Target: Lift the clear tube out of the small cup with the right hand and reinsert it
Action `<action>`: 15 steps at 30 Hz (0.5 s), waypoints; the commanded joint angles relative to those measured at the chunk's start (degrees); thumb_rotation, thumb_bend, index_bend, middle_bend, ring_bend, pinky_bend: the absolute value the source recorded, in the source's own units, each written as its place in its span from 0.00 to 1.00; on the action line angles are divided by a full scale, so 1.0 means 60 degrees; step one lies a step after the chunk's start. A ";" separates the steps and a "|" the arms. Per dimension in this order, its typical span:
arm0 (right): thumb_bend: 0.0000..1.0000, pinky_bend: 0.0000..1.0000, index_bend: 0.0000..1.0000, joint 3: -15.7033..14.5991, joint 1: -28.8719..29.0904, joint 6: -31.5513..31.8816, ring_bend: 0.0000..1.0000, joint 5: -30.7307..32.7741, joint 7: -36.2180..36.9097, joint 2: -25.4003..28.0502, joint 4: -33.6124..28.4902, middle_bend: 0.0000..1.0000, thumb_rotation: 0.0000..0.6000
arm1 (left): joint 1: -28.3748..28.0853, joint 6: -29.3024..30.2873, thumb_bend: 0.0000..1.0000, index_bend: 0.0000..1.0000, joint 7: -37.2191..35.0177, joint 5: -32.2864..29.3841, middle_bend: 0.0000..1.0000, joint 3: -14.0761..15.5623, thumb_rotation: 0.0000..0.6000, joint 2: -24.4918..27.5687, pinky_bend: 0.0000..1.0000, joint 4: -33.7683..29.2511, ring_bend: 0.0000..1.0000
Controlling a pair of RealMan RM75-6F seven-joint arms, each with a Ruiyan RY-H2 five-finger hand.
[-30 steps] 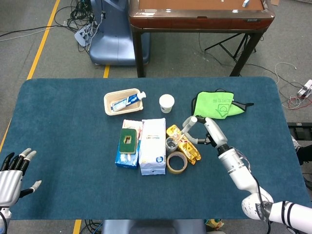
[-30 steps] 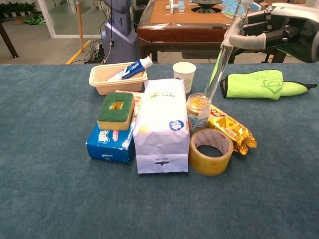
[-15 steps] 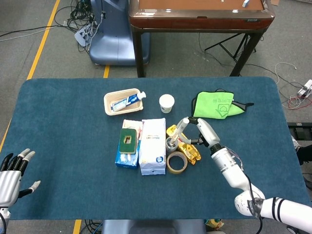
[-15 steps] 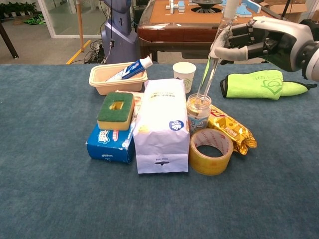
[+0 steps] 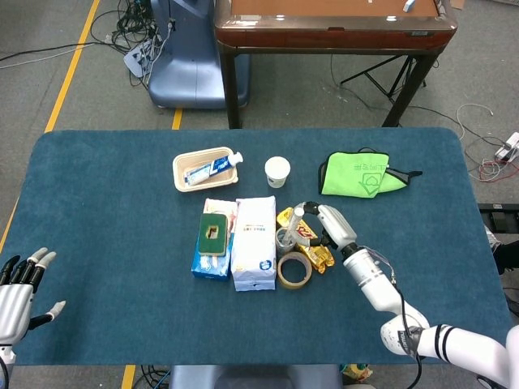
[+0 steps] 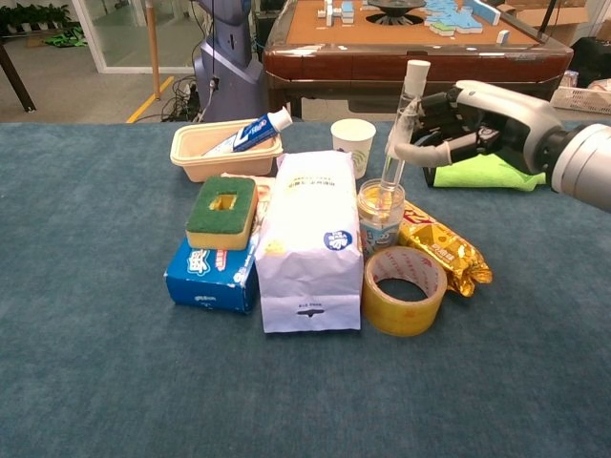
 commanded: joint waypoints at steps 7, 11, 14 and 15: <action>0.53 0.21 0.43 -0.0237 0.0149 -0.0314 0.16 0.0032 -0.0391 -0.0149 0.0252 0.28 1.00 | -0.0031 -0.0051 0.19 0.14 0.0029 0.0003 0.10 0.0000 1.00 -0.0044 0.05 0.0016 0.15; 0.43 0.17 0.23 -0.0330 0.0145 -0.0403 0.10 0.0048 -0.0611 0.0006 0.0129 0.19 1.00 | -0.0060 -0.0082 0.19 0.14 0.0041 0.0018 0.10 -0.0004 1.00 -0.0057 0.05 0.0024 0.15; 0.39 0.16 0.15 -0.0372 0.0058 -0.0295 0.08 0.0048 -0.0764 0.0161 0.0006 0.15 1.00 | -0.0094 -0.0103 0.19 0.14 0.0041 0.0025 0.10 -0.0026 1.00 -0.0065 0.05 0.0031 0.15; 0.39 0.16 0.14 -0.0376 -0.0003 -0.0213 0.08 0.0054 -0.0784 0.0245 -0.0085 0.15 1.00 | -0.0114 -0.0120 0.19 0.14 0.0040 0.0029 0.10 -0.0036 1.00 -0.0066 0.05 0.0025 0.15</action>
